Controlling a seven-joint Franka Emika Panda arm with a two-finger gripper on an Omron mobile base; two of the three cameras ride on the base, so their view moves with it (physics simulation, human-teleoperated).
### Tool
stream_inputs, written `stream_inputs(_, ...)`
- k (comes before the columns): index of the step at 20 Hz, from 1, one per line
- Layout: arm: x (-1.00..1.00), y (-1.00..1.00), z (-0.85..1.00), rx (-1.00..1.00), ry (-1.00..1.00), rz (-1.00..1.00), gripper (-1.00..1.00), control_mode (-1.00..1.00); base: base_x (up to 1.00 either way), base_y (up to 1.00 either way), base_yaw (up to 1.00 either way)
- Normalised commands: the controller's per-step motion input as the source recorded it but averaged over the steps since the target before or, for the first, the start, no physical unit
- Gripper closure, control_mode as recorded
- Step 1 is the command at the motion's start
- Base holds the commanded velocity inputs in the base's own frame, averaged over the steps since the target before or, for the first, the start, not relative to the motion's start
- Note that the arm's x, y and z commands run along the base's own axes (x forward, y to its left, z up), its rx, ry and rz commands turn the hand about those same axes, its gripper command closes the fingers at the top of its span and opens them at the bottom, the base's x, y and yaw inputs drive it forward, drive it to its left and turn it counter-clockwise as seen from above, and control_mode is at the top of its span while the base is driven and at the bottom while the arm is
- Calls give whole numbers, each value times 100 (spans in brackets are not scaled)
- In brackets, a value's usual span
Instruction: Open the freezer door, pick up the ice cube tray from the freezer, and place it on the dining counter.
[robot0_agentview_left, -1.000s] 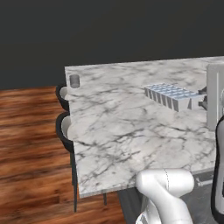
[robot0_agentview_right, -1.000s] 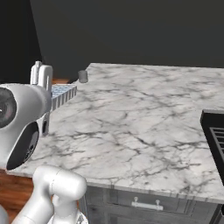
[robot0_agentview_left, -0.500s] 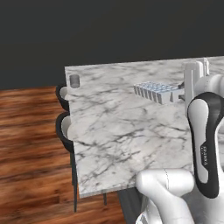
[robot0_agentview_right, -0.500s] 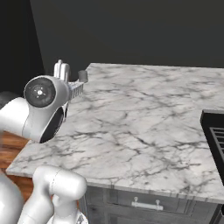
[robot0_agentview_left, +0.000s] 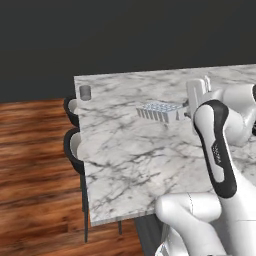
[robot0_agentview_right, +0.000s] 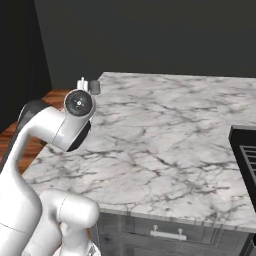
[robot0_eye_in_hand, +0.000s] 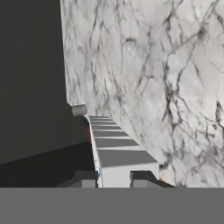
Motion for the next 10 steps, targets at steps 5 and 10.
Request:
stream_inputs(5, 62, 34, -45, 0, 21, 6, 100, -100, 0, 0, 0)
stream_inputs(10, 65, 13, -73, 0, 7, 9, 100, -100, 0, 0, 0)
